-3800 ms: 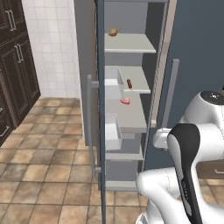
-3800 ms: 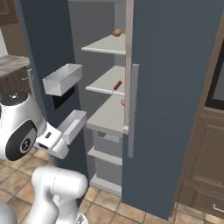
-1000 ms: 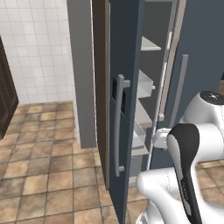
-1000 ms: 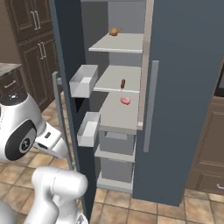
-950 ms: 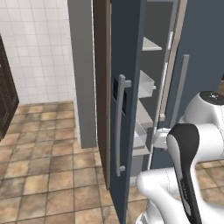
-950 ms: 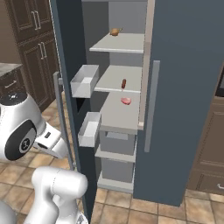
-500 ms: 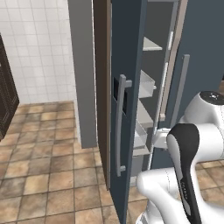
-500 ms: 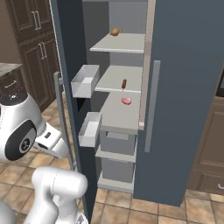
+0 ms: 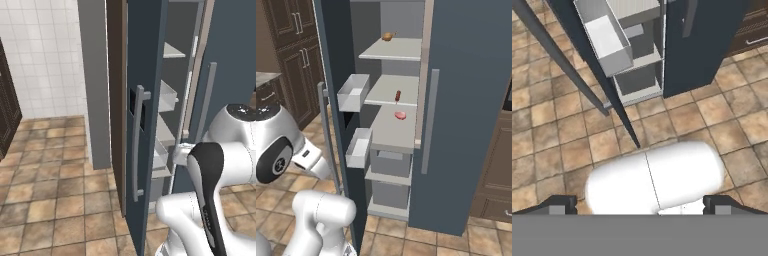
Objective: Store the hot dog in the freezer for long-term storage. Close the freezer door after placing the cooked food.
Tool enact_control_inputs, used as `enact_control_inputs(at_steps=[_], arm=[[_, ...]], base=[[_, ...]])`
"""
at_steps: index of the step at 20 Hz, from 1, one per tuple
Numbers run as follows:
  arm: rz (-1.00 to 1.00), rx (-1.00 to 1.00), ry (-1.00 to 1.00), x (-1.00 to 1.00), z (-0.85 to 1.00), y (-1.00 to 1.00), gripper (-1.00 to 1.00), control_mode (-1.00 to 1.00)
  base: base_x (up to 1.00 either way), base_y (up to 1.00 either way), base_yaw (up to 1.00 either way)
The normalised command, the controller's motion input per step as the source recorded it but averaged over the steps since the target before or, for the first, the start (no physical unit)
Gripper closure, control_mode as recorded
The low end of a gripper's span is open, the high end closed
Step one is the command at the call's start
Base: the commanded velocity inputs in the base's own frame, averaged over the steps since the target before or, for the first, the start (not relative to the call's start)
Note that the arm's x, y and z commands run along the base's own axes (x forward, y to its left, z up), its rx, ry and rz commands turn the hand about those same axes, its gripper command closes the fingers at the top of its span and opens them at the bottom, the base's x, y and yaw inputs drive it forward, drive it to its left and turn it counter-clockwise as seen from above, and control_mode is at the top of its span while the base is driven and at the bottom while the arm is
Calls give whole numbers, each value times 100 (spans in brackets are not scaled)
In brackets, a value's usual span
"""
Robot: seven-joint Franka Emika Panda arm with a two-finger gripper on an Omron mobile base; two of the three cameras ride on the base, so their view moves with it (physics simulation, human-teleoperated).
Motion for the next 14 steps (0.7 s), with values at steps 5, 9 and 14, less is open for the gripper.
enact_control_inputs(at_steps=[5, 9, 14], arm=[[-30, -3, -16, 19, 0, 19, -100, -100], [-40, -11, -18, 39, 0, 66, -100, -100], [-39, -12, -24, 28, 4, 80, -100, -100]], base=[[0, 0, 0], [0, 0, 0], [0, 0, 0]])
